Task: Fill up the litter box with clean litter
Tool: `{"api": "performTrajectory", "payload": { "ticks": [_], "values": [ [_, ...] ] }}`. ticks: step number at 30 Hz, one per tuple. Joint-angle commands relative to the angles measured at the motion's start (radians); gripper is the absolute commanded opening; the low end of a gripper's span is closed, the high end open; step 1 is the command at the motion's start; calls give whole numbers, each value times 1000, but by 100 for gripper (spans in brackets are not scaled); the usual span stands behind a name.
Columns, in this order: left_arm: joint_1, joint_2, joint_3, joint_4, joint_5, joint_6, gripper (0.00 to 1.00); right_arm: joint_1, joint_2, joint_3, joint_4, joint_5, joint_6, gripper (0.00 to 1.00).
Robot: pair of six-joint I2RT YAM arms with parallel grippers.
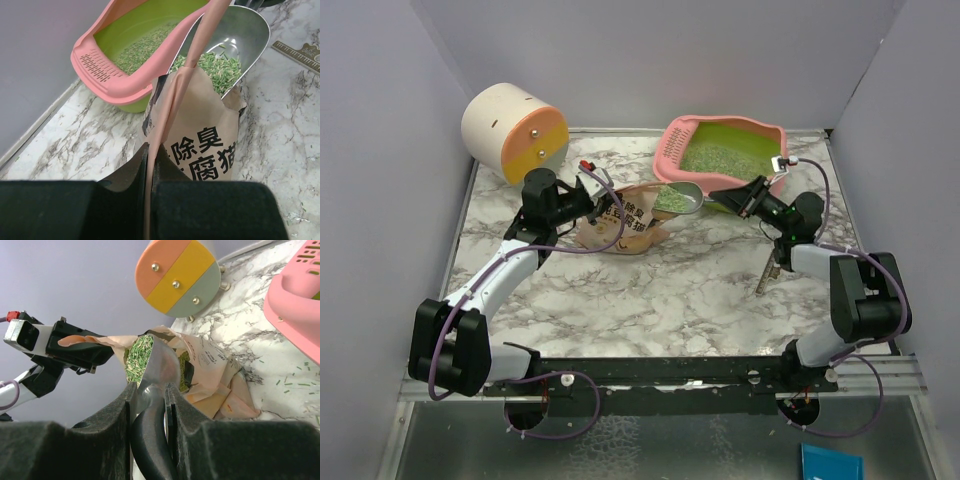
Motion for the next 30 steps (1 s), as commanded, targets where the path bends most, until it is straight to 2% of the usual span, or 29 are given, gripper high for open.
{"api": "performTrajectory", "payload": {
  "ticks": [1,9,13,24,30],
  "values": [
    [-8,-31,-1,65,27,1,0,-47,-65,-23,-8,-32,-10,1],
    [-9,-32,1,65,31,-4,0,-80,-170,-26,-226,-3,-130,1],
    [-8,-32,1,65,32,-5,0,-92,-194,-23,-277,0,-150,1],
    [-9,-32,1,65,34,-6,0,-127,-234,-51,-307,13,-152,1],
    [-9,-27,1,65,33,-7,0,-166,-243,-64,-266,-2,-101,1]
  ]
}}
